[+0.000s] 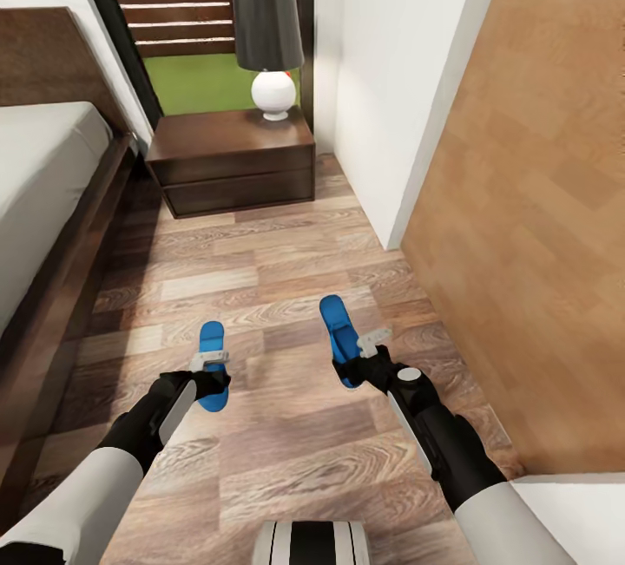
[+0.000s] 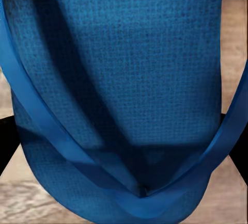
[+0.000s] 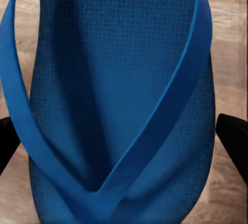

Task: In the bedroom, move the book from the bed onto either nightstand, and place the two sandals side by side next to the bed.

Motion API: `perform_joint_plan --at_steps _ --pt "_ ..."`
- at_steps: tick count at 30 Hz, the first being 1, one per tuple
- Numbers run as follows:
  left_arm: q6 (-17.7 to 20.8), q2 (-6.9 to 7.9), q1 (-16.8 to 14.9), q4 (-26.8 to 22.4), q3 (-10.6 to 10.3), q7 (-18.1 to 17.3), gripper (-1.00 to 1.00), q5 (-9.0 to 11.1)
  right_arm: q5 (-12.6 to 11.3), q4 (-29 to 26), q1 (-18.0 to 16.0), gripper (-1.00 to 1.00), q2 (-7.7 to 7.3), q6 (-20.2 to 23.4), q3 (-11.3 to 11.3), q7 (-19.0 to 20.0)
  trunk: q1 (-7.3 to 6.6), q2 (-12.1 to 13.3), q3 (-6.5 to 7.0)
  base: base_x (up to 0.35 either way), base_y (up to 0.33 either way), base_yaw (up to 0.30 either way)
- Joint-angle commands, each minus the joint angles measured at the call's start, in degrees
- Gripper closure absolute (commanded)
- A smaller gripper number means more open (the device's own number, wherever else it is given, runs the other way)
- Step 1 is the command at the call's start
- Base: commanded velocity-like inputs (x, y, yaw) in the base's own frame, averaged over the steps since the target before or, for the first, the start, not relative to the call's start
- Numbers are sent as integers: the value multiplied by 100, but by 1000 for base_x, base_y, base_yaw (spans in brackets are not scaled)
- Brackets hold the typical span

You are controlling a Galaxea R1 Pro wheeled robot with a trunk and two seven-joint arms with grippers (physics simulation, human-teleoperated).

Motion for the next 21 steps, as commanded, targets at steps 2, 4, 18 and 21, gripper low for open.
perform_joint_plan --at_steps 2,4,18,21 --pt "24 8 -1 -11 -32 57 100 64 40 -6 2 100 2 35 -5 39 -3 1 41 274 -187 78" --pt "22 8 -1 -11 -32 57 100 77 43 -6 -1 100 2 51 -5 34 -8 4 85 237 -177 232" --pt "20 12 -1 -11 -32 36 100 92 44 -10 0 100 2 54 -5 35 -44 23 395 20 -15 183" --pt "20 13 -1 -11 -32 32 100 92 44 -12 1 100 2 54 -5 34 -52 27 462 0 0 198"
